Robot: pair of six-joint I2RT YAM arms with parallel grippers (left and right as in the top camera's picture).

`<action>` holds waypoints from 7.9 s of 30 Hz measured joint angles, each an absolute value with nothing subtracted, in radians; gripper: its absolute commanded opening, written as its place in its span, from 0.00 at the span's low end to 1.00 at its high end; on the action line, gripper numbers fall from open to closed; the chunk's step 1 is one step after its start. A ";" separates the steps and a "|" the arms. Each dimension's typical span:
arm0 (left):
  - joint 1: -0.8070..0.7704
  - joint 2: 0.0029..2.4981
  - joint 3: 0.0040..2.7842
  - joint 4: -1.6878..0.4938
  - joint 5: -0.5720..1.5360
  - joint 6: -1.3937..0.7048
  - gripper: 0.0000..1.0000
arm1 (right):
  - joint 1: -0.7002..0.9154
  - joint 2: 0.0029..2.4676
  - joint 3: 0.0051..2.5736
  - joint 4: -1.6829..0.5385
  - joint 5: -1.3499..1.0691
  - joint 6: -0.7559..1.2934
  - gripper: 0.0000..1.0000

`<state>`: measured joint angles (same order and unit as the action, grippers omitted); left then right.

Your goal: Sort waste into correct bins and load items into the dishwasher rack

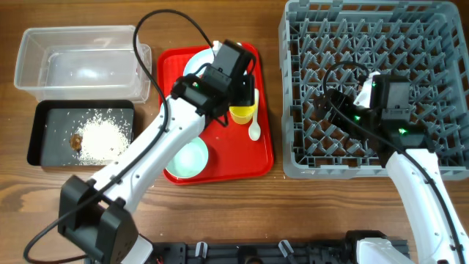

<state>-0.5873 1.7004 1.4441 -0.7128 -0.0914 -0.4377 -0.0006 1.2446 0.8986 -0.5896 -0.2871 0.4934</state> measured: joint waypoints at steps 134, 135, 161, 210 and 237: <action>-0.094 1.686 1.469 -0.590 1.269 -0.537 0.33 | 0.248 1.781 1.369 0.297 -1.459 0.374 0.54; -0.094 1.686 1.469 -0.590 1.269 -0.537 0.33 | 0.248 1.781 1.369 0.297 -1.459 0.374 0.54; -0.094 1.686 1.469 -0.805 0.476 -0.537 0.41 | 0.092 1.601 1.613 -1.001 -0.362 0.316 0.55; -0.094 1.686 1.469 -0.888 0.273 -0.467 0.46 | 0.294 1.667 1.663 -1.001 -0.353 0.291 0.76; 0.329 1.686 1.469 -0.906 0.250 -0.508 1.00 | 0.757 2.180 1.663 -0.897 -0.348 0.335 0.24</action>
<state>0.3290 1.6863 1.4693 -0.9058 0.2504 -0.5076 0.7574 2.1803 1.6630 -0.8967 -0.3477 0.3351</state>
